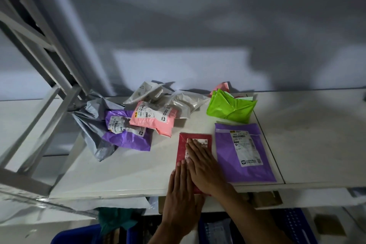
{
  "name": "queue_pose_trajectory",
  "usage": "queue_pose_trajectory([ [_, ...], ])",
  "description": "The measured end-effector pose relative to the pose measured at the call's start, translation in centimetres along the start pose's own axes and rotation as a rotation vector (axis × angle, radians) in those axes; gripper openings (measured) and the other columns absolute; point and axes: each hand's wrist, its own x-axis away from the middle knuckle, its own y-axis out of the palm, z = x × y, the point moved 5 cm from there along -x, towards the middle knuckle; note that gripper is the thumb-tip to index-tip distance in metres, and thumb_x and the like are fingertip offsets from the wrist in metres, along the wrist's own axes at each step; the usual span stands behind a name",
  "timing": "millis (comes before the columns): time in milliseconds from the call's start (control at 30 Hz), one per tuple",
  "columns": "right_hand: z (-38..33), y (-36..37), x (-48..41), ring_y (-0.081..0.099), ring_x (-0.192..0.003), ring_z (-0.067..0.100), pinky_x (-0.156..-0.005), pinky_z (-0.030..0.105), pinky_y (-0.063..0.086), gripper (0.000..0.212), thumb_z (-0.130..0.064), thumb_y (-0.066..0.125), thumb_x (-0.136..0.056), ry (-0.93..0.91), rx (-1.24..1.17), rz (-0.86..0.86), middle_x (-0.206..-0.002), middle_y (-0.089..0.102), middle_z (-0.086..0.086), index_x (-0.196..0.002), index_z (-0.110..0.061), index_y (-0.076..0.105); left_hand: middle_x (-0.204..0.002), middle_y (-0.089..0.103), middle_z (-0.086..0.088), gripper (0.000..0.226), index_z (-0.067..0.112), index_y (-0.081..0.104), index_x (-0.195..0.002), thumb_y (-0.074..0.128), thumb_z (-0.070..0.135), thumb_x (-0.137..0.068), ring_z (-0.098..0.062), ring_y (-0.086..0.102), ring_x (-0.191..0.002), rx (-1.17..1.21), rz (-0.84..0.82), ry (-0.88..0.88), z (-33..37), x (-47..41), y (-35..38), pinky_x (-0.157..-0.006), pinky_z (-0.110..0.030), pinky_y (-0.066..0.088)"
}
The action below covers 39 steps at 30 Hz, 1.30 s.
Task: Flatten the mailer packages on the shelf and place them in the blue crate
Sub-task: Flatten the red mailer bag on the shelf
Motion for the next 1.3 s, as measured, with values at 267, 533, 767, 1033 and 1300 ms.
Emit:
queue_pose_trajectory([
  [267, -0.6, -0.1, 0.9, 0.021, -0.153, 0.019, -0.119, 0.045, 0.031, 0.056, -0.036, 0.021, -0.109, 0.063, -0.016, -0.07, -0.163, 0.03, 0.007, -0.153, -0.006, 0.038, -0.161, 0.029, -0.018, 0.083, 0.003, 0.038, -0.152, 0.053, 0.055, -0.09, -0.033, 0.028, -0.15, -0.002, -0.071, -0.035, -0.2, 0.2, 0.4, -0.119, -0.043, 0.021],
  [533, -2.3, -0.7, 4.6, 0.018, -0.153, 0.017, -0.123, 0.044, 0.023, 0.063, -0.052, 0.015, -0.108, 0.107, 0.019, -0.104, -0.163, 0.026, 0.003, -0.156, -0.016, 0.032, -0.161, 0.032, -0.016, 0.075, 0.007, 0.037, -0.153, 0.05, 0.051, -0.094, -0.032, 0.029, -0.15, 0.046, -0.042, -0.008, -0.1, 0.1, 0.3, -0.116, -0.045, 0.025],
  [767, -2.3, -0.9, 4.9, 0.015, -0.154, 0.017, -0.125, 0.042, 0.021, 0.066, -0.055, 0.015, -0.107, 0.102, 0.022, -0.12, -0.165, 0.024, 0.004, -0.157, -0.015, 0.028, -0.167, 0.012, -0.013, 0.097, 0.013, 0.018, -0.16, 0.043, 0.07, -0.086, -0.031, 0.011, -0.154, -0.061, -0.161, 0.06, -1.1, 0.2, 0.6, -0.123, -0.048, 0.018],
  [1033, -2.8, -0.8, 10.3, 0.028, -0.15, 0.027, -0.119, 0.046, 0.022, 0.055, -0.042, 0.029, -0.108, -0.074, 0.248, -0.058, -0.161, 0.033, 0.011, -0.152, -0.012, 0.04, -0.164, 0.023, -0.015, 0.093, 0.011, 0.03, -0.157, 0.057, 0.057, -0.08, -0.03, 0.024, -0.151, -0.077, -0.189, 0.043, -2.1, 0.3, 1.1, -0.117, -0.053, 0.032],
  [1300, -3.4, -3.0, 9.4, 0.038, -0.145, 0.02, -0.112, 0.042, 0.045, 0.057, -0.047, 0.036, -0.102, -0.017, 0.132, -0.166, -0.155, 0.045, 0.007, -0.147, -0.015, 0.049, -0.158, 0.036, -0.016, 0.076, 0.008, 0.043, -0.151, 0.04, 0.047, -0.085, -0.032, 0.037, -0.146, -0.102, -0.184, 0.075, -1.9, 0.3, -0.5, -0.107, -0.054, 0.046],
])
